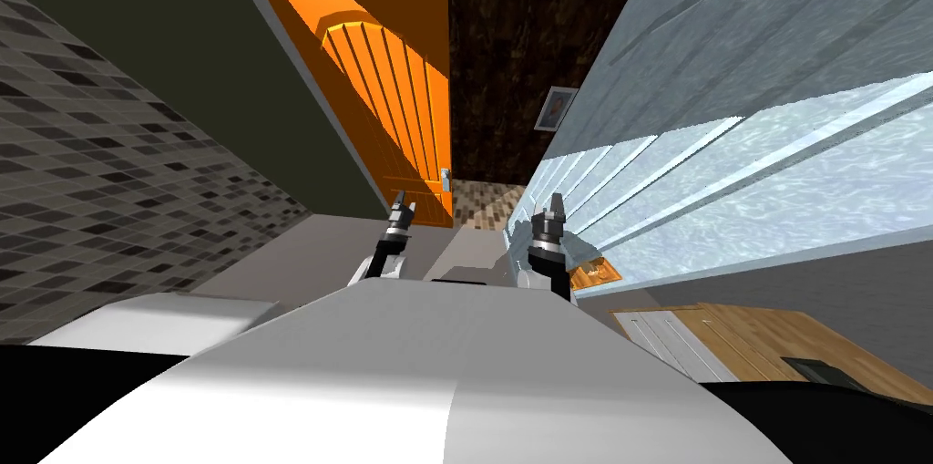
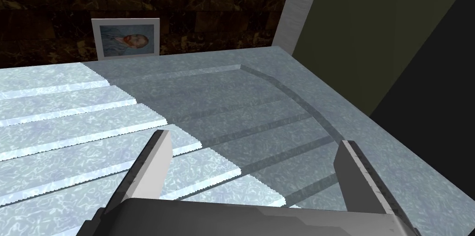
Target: Pull the door open
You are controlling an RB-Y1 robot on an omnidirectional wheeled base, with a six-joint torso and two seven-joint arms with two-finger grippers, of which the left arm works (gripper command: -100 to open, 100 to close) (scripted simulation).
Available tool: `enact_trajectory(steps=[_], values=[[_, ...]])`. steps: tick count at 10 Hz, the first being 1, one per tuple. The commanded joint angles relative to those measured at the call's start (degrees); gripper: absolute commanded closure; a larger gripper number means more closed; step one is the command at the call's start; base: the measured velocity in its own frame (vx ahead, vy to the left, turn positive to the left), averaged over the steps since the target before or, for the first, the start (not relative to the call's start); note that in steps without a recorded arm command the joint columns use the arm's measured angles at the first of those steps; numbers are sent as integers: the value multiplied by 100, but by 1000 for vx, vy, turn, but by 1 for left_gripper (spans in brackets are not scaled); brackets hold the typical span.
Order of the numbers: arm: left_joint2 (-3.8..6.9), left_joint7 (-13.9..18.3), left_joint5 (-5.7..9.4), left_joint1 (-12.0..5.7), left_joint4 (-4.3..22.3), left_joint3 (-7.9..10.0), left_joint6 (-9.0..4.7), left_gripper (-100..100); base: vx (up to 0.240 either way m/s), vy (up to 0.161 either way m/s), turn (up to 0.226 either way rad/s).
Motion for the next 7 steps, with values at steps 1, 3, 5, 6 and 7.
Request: enact_trajectory(steps=[1, 3, 5, 6, 7], values=[[30, -14, 13, -114, 217, 25, 60, -100, 151, -8, -41], [65, -19, 32, -217, 437, 54, 95, -100, 123, -26, -26], [98, -25, 50, -321, 657, 84, 129, -100, 91, -17, -28], [113, -28, 59, -372, 767, 98, 146, -100, 88, 10, -35], [143, -34, 78, -475, 986, 128, 181, -100, 131, 10, -45]])
